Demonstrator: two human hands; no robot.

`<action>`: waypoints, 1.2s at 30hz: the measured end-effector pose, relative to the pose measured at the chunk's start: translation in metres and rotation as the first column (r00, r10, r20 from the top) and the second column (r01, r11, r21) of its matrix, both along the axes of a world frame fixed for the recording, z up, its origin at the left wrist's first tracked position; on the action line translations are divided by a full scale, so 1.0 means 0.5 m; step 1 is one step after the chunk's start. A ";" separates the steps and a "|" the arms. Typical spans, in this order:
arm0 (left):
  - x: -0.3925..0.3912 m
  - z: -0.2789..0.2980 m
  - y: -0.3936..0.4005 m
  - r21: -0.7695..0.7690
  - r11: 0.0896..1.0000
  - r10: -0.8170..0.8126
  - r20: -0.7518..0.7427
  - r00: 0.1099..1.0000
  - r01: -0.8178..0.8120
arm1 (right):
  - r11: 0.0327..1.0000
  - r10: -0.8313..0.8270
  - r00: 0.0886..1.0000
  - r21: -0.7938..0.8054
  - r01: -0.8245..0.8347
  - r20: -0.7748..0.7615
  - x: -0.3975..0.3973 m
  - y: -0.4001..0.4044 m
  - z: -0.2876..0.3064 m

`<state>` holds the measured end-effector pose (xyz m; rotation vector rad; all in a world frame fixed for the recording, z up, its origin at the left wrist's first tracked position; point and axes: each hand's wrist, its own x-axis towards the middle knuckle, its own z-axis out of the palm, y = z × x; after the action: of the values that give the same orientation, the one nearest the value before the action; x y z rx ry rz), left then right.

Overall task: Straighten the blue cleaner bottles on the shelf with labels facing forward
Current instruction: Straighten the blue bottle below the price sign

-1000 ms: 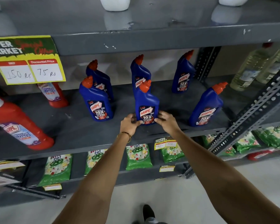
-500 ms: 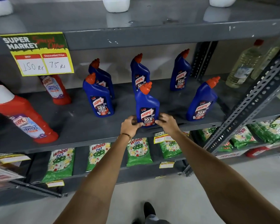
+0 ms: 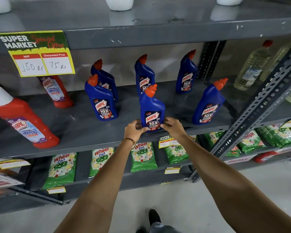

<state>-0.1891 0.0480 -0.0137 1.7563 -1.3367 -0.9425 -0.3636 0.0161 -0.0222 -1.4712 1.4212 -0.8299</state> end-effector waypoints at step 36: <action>0.425 -0.005 0.084 0.034 0.992 0.118 0.030 0.993 -0.119 | 0.977 -0.208 0.966 0.006 0.211 -0.153 0.399 0.098 0.018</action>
<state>0.0234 0.0899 -0.0159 1.8602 -1.2249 -0.8839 -0.1642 0.0649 -0.0132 -1.4078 1.7181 -0.8416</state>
